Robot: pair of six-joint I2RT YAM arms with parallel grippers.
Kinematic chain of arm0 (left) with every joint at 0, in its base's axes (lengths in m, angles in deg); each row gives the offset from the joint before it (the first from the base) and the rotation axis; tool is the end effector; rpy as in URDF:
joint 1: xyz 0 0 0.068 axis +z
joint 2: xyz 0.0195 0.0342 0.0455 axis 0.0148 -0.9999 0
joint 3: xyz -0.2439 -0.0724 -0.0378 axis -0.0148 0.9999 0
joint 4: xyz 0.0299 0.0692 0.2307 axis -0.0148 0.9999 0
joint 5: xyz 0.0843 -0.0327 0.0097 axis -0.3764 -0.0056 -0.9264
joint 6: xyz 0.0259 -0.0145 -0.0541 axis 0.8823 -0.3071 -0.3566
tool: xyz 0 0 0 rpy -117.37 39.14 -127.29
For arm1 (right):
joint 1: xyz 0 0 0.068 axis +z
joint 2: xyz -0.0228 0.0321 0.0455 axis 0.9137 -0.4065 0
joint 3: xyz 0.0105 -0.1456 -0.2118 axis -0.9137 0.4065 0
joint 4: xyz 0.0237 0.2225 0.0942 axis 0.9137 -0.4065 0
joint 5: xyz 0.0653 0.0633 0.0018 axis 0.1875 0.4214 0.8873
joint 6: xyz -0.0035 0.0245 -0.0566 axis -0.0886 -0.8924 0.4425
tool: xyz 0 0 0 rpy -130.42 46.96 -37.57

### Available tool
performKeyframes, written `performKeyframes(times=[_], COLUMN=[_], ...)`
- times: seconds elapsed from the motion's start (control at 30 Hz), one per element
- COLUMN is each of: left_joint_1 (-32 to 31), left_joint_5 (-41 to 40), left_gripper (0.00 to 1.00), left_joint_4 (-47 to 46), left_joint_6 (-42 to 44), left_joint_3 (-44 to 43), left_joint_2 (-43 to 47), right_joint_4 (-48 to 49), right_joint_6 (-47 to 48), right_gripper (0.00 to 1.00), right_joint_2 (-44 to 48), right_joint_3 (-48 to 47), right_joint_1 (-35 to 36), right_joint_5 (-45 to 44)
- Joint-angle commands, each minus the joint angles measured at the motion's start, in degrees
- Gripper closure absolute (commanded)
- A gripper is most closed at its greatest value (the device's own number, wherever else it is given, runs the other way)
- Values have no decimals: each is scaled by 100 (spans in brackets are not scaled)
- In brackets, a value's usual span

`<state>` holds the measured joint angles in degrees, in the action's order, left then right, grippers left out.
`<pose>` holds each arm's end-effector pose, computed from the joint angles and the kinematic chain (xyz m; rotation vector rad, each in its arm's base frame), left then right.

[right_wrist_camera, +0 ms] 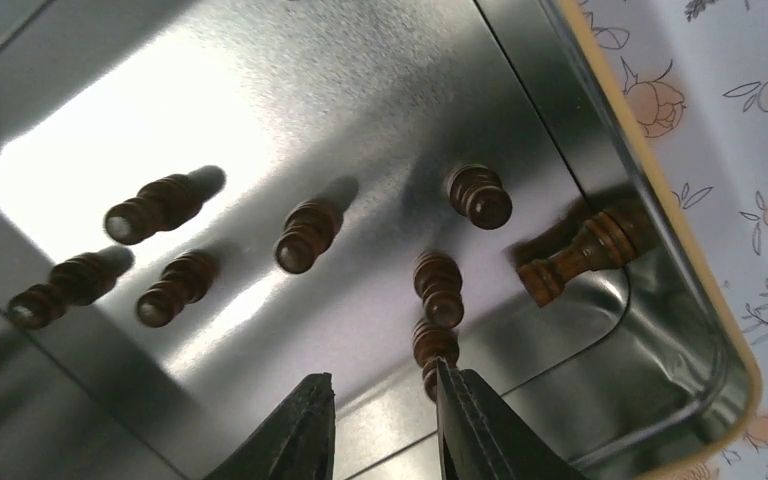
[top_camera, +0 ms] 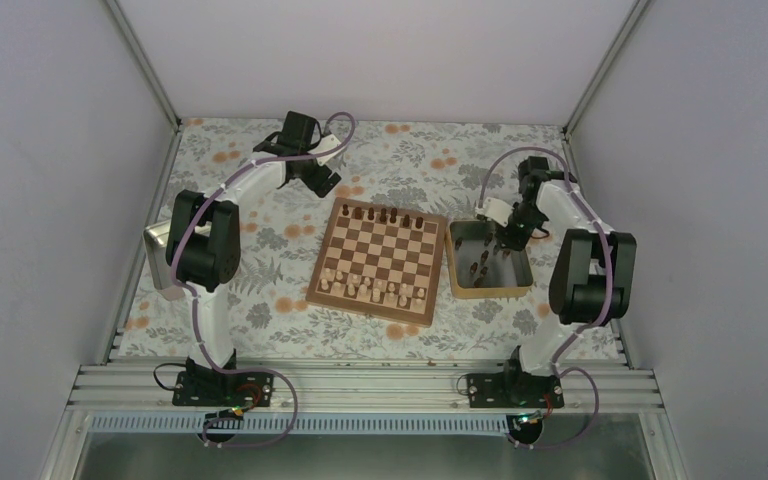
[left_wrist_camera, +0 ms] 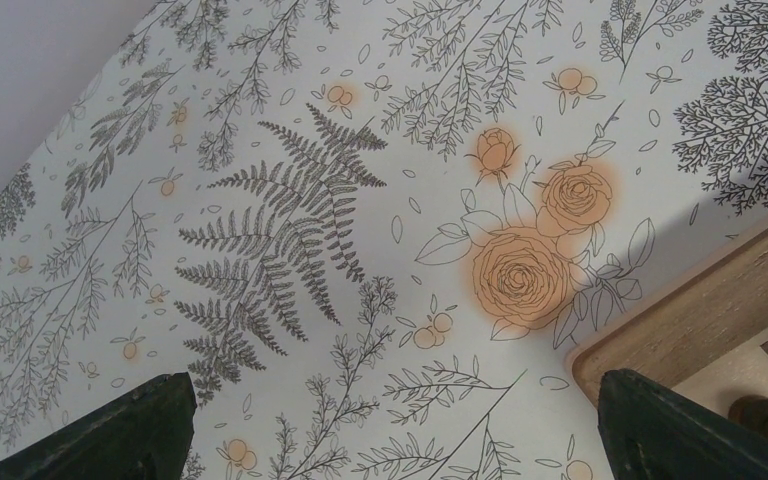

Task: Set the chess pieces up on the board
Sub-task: Pick up the chess piece from the storage box.

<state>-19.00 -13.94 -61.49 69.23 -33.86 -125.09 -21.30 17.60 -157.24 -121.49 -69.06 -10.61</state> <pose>0.4115 -0.1390 0.2051 1.0237 2.2496 -0.0198 0.2960 -0.0111 0.1908 -1.4709 2.6224 0.0512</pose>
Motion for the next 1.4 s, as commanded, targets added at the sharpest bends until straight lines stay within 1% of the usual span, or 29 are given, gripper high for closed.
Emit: performKeyframes(times=[0.0, 0.37, 0.63, 0.8, 1.03, 1.2, 1.37], left_joint_1=[-11, -15, -9, -8, -10, -13, -10], left_joint_5=[29, 10, 19, 43, 32, 28, 36], left_gripper=[0, 0, 0, 0, 0, 0, 0], left_joint_4=[-107, -107, -74, -68, -50, -62, -53], left_joint_6=[3, 12, 21, 12, 12, 19, 21], left_joint_3=[70, 74, 49, 31, 39, 48, 49], left_joint_2=[183, 147, 114, 109, 111, 123, 90], right_joint_4=[196, 252, 112, 295, 256, 218, 230], right_joint_6=[115, 198, 226, 219, 223, 234, 240], right_gripper=[71, 69, 69, 68, 67, 69, 76], right_joint_2=[-322, -719, -796, -758, -882, -947, -1024], right_joint_3=[-203, -446, -409, -261, -277, -313, -296], right_joint_1=[-90, -142, -180, -191, -189, -190, -185], right_joint_5=[87, 3, 62, 68, 75, 122, 162])
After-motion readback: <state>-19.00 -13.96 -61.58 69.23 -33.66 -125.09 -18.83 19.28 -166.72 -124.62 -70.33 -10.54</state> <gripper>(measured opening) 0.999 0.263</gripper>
